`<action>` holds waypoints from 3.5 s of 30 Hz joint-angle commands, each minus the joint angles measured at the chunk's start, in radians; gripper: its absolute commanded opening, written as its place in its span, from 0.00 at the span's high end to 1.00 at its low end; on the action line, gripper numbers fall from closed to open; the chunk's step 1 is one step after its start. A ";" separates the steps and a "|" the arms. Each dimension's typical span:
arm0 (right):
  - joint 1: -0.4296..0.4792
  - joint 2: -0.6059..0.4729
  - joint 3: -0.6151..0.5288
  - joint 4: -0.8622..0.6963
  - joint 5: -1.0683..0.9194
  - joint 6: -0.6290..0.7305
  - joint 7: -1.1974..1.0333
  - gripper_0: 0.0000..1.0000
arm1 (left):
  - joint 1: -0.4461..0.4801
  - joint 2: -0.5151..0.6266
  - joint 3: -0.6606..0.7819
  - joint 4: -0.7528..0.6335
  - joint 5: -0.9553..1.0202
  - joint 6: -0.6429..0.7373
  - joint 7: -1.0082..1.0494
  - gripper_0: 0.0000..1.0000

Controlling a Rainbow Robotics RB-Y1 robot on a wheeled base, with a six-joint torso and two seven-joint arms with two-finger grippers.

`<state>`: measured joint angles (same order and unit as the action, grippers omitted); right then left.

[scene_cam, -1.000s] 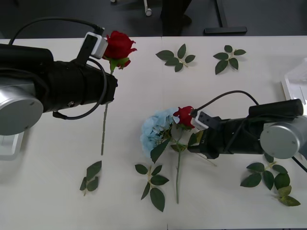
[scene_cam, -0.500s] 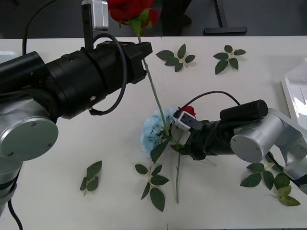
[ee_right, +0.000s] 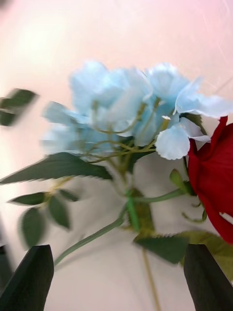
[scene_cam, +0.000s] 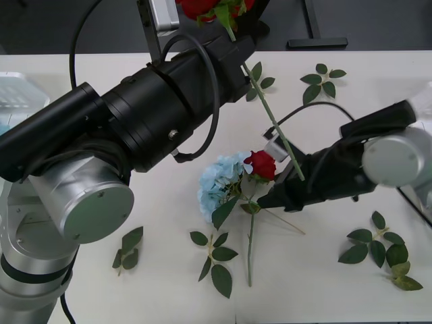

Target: Place the red flowers into the right box and the blue flowers into the left box. If a person shows an open palm, hand one flower to the person first, then continue sorting.

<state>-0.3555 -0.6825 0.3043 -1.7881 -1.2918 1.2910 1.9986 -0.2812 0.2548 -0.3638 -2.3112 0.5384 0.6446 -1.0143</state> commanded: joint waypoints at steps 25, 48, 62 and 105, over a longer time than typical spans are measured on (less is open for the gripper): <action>-0.091 -0.460 -0.169 0.187 -1.069 0.040 0.513 0.22 | -0.066 -0.051 -0.109 -0.030 -0.377 -0.017 0.243 1.00; -0.085 -0.370 -0.160 -0.096 -0.813 -0.033 0.262 0.23 | -0.066 -0.032 -0.107 -0.030 -0.443 -0.017 0.290 1.00; -0.080 -0.278 -0.148 -0.096 -0.747 -0.039 0.189 0.98 | -0.066 -0.029 -0.107 -0.028 -0.451 -0.017 0.296 1.00; -0.085 -0.239 -0.142 -0.059 -0.693 -0.114 0.224 0.00 | -0.072 -0.017 -0.107 -0.028 -0.466 -0.017 0.298 1.00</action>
<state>-0.4131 -0.9664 0.1605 -1.8406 -2.0080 1.1784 2.1996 -0.3075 0.2272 -0.4528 -2.3112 0.0889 0.6442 -0.7698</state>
